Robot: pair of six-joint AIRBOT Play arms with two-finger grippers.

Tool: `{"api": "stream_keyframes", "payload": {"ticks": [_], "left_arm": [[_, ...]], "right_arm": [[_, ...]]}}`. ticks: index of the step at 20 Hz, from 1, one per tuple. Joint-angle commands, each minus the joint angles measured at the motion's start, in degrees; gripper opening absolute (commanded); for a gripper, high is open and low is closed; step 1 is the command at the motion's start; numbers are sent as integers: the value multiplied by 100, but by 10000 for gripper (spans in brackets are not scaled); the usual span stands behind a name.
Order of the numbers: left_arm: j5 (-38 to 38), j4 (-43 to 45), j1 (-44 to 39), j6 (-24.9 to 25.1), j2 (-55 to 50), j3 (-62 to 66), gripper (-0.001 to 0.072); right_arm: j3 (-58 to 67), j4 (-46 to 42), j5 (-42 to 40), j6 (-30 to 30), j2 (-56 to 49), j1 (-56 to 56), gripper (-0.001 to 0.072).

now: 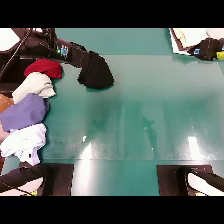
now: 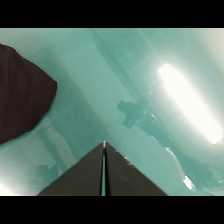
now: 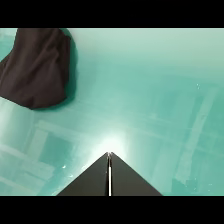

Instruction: Fold the shirts.

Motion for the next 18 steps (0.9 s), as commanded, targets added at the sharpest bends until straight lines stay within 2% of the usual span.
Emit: {"api": "stream_keyframes", "payload": {"ticks": [1,10,13,14,15,16,18], "left_arm": [[0,0,0,0,0,0,23],[44,-33,0,-2,0,0,23],[546,-4,0,4,-2,-2,25],[734,151,0,2,-2,-2,117],[962,426,0,-4,-26,0,431],[1156,704,2,-31,-81,-2,558],[1460,1283,26,-254,-317,-13,555]], "right_arm": [[7,2,2,0,2,4,16],[7,2,2,0,2,2,16],[7,2,0,0,2,4,16],[7,15,-2,0,2,4,16],[7,50,-13,0,2,4,16],[7,50,-33,0,2,4,16],[7,55,-46,0,2,4,16]]}}
